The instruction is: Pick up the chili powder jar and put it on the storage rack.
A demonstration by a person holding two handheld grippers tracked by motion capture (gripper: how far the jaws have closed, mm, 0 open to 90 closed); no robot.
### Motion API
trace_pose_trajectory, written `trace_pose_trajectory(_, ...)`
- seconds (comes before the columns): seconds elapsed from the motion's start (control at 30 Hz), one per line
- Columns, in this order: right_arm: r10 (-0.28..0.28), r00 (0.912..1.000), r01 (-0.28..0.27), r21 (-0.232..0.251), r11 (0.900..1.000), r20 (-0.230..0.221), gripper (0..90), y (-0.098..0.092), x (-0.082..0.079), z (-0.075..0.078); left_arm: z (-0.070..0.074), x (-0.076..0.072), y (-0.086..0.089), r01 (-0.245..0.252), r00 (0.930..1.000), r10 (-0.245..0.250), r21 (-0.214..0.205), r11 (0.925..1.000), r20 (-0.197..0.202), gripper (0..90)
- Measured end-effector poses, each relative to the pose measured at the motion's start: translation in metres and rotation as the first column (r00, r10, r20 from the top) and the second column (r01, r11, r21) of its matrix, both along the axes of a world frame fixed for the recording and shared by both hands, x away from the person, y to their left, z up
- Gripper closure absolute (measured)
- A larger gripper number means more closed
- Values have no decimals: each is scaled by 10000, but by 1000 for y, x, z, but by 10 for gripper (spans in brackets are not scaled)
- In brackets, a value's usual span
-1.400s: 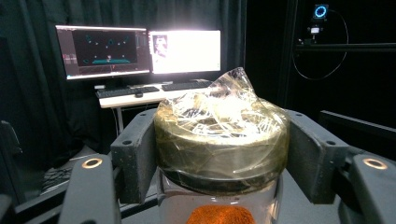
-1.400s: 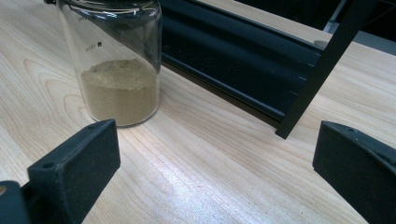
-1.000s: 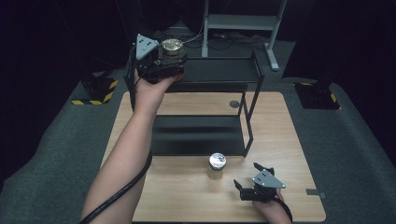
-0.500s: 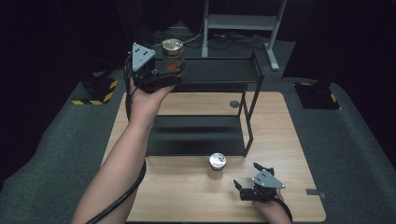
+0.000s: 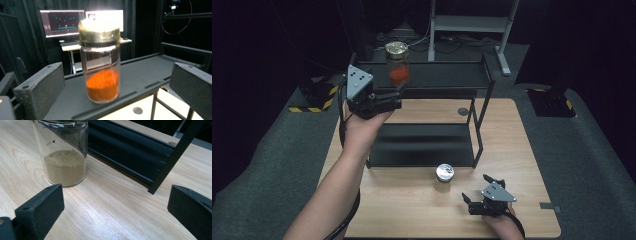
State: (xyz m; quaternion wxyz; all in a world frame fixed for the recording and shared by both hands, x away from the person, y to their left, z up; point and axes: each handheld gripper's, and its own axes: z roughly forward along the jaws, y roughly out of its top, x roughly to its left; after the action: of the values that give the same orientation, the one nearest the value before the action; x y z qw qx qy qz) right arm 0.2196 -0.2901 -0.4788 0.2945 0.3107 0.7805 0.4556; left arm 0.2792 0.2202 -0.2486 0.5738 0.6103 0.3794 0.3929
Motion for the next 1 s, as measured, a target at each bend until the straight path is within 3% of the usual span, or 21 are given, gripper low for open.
trace_pose_trajectory(0.47, -19, 10000, 19, -7, 10000, -12, 0, 0, 0, 0, -25, -22, 8, 104, 9999, -102, 289, 9995, -87, 3)
trace_pose_trajectory(0.77, -25, 10000, 25, -2, 10000, -20, 0, 0, 0, 0, -47, -31, 10, 206, 9988, -187, 425, 9989, -448, 3)
trace_pose_trajectory(1.0, -21, 10000, 21, -17, 10000, -12, 0, 1, 0, 0, -73, -36, 12, 436, 9959, -379, 677, 9968, -827, 3)
